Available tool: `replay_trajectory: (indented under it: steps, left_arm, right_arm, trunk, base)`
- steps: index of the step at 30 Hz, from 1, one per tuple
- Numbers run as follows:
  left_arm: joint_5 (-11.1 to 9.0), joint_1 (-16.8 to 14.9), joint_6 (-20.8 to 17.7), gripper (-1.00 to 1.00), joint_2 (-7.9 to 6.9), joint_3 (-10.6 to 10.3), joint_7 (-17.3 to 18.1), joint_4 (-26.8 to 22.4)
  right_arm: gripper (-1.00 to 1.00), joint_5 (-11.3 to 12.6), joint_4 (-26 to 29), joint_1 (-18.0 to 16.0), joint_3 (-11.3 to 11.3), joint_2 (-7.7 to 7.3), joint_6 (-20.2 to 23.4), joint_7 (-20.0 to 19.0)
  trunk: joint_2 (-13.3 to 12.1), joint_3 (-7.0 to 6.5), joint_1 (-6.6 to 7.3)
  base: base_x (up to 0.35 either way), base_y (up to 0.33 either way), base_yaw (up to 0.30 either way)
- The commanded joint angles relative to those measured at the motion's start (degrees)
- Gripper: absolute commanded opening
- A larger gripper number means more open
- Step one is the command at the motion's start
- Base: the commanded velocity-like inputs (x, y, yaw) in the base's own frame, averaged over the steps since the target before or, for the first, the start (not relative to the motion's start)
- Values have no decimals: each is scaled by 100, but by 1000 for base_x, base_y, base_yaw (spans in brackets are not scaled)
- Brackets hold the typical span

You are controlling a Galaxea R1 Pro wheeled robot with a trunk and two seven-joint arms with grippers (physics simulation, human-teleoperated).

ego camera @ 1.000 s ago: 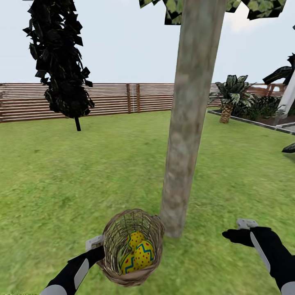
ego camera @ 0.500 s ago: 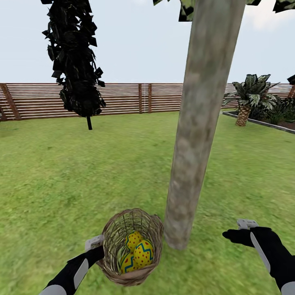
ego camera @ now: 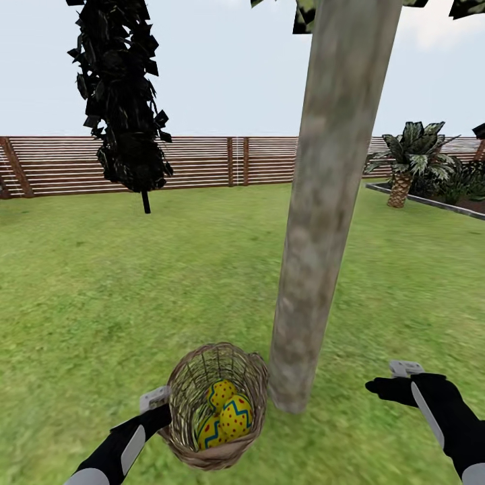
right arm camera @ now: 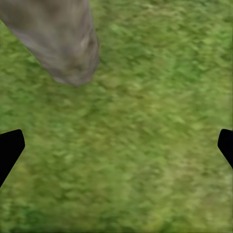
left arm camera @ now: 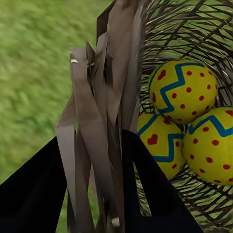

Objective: Take the three Easter eggs out of the wicker basket on the lawn in the garden, then place them on the lawn next to a single tree (choose any tree) so that all three eggs are next to the same tree and none are left in the basket.

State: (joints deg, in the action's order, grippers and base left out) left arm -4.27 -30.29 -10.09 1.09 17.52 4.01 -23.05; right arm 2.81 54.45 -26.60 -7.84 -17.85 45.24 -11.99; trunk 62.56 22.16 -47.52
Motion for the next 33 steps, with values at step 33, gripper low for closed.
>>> replay_trajectory:
  steps: [33]
  left_arm:
    - [-65, -3, -38, -100, -3, 41, 29, 33]
  right_arm:
    - [100, 44, -26, -3, 91, -5, 37, -23]
  trunk:
    - [1330, 599, -726]
  base:
    - [0, 0, 0]
